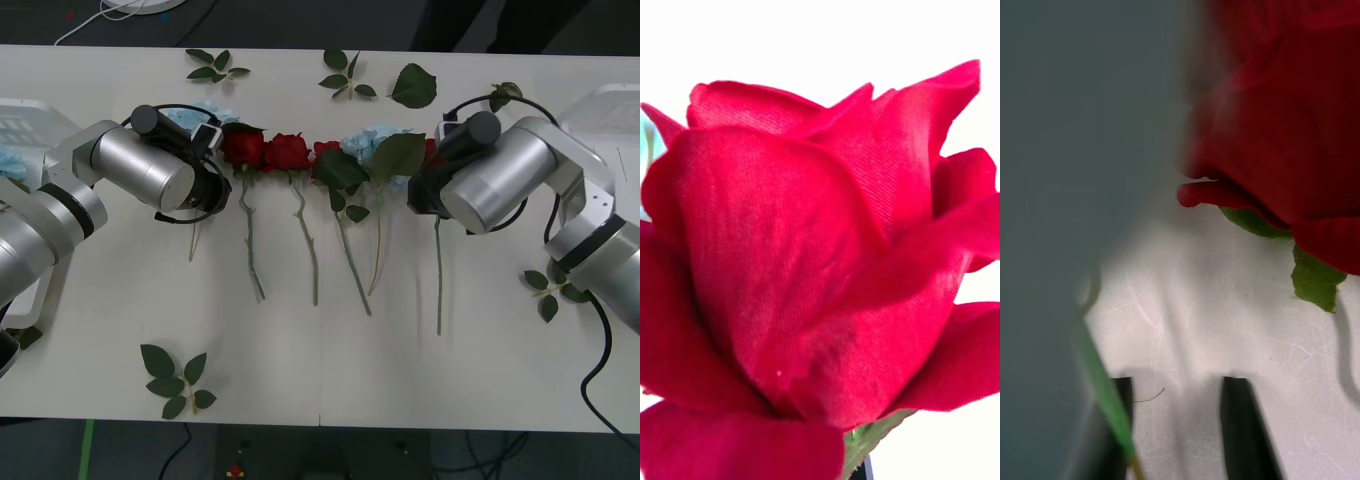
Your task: Place the red flowers into the right box and the blue flowers into the left box. If a person shows an open palm, hand one flower to the person first, then continue sorting.
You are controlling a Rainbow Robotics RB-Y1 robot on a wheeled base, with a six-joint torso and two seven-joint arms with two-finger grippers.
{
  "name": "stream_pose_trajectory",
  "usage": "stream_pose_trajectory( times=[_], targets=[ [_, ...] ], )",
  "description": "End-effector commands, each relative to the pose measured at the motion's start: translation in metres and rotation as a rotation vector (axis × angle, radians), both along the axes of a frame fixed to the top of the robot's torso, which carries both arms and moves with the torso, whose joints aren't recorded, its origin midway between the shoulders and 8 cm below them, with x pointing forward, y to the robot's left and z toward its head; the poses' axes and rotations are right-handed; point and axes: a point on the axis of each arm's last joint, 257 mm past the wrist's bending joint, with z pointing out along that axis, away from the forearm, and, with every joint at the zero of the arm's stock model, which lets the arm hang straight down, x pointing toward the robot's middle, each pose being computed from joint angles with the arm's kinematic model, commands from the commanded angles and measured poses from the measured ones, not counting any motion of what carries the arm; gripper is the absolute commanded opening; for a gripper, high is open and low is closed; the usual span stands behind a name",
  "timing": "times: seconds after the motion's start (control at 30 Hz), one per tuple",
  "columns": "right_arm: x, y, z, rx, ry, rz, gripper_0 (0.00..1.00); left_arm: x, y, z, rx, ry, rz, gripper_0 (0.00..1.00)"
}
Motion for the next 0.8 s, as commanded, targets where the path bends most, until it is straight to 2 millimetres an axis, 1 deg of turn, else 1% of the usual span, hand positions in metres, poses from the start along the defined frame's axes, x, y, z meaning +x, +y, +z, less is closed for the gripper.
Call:
stream_pose_trajectory(
  times=[0.03,0.1,0.13,0.2,0.23,0.27,0.3,0.33,0.37,0.4,0.43,0.5,0.57,0.6,0.67,0.7,0.73,0.77,0.8],
  targets=[
    [0.015,-0.069,0.063,-0.082,-0.075,0.003,0.0,0.014,-0.015,0.024,-0.013,-0.041,-0.005,0.0],
    [0.016,-0.098,0.077,-0.122,-0.08,-0.003,0.0,0.014,-0.012,0.025,-0.01,-0.043,-0.002,0.0],
    [0.017,-0.124,0.089,-0.151,-0.084,-0.019,0.0,0.014,-0.008,0.025,-0.007,-0.041,0.004,0.0],
    [0.017,-0.155,0.104,-0.181,-0.081,-0.046,0.0,0.016,-0.003,0.027,-0.002,-0.047,0.008,0.0],
    [0.016,-0.171,0.108,-0.193,-0.076,-0.062,0.0,0.016,0.0,0.028,0.001,-0.048,0.012,0.0],
    [0.015,-0.191,0.115,-0.211,-0.072,-0.084,0.0,0.019,0.007,0.033,0.001,-0.056,0.023,0.0],
    [0.014,-0.202,0.117,-0.223,-0.069,-0.093,0.0,0.02,0.01,0.035,0.003,-0.059,0.025,0.0],
    [0.014,-0.223,0.124,-0.25,-0.071,-0.111,0.0,0.022,0.017,0.041,0.001,-0.07,0.034,0.0],
    [0.013,-0.239,0.127,-0.27,-0.068,-0.128,0.0,0.024,0.023,0.046,0.001,-0.078,0.042,0.0],
    [0.014,-0.258,0.133,-0.299,-0.073,-0.14,0.0,0.027,0.027,0.055,-0.006,-0.091,0.049,0.0],
    [0.014,-0.271,0.136,-0.322,-0.077,-0.147,0.0,0.03,0.032,0.061,-0.011,-0.102,0.057,0.0],
    [0.014,-0.307,0.143,-0.371,-0.089,-0.171,0.0,0.034,0.045,0.083,-0.034,-0.121,0.085,0.0],
    [0.017,-0.332,0.149,-0.412,-0.108,-0.181,0.0,0.036,0.056,0.103,-0.055,-0.128,0.114,0.0],
    [0.017,-0.341,0.15,-0.425,-0.115,-0.187,0.0,0.036,0.06,0.111,-0.061,-0.13,0.123,0.0],
    [0.018,-0.37,0.149,-0.468,-0.13,-0.205,0.0,0.033,0.076,0.142,-0.086,-0.127,0.163,0.0],
    [0.018,-0.378,0.15,-0.48,-0.136,-0.208,0.0,0.032,0.08,0.151,-0.094,-0.127,0.173,0.0],
    [0.018,-0.394,0.151,-0.517,-0.145,-0.209,0.0,0.027,0.089,0.174,-0.112,-0.116,0.198,0.0],
    [0.017,-0.404,0.151,-0.538,-0.149,-0.213,0.0,0.023,0.092,0.19,-0.125,-0.109,0.211,0.0],
    [0.017,-0.411,0.151,-0.555,-0.153,-0.215,0.0,0.019,0.097,0.197,-0.13,-0.1,0.221,0.0]
  ],
)
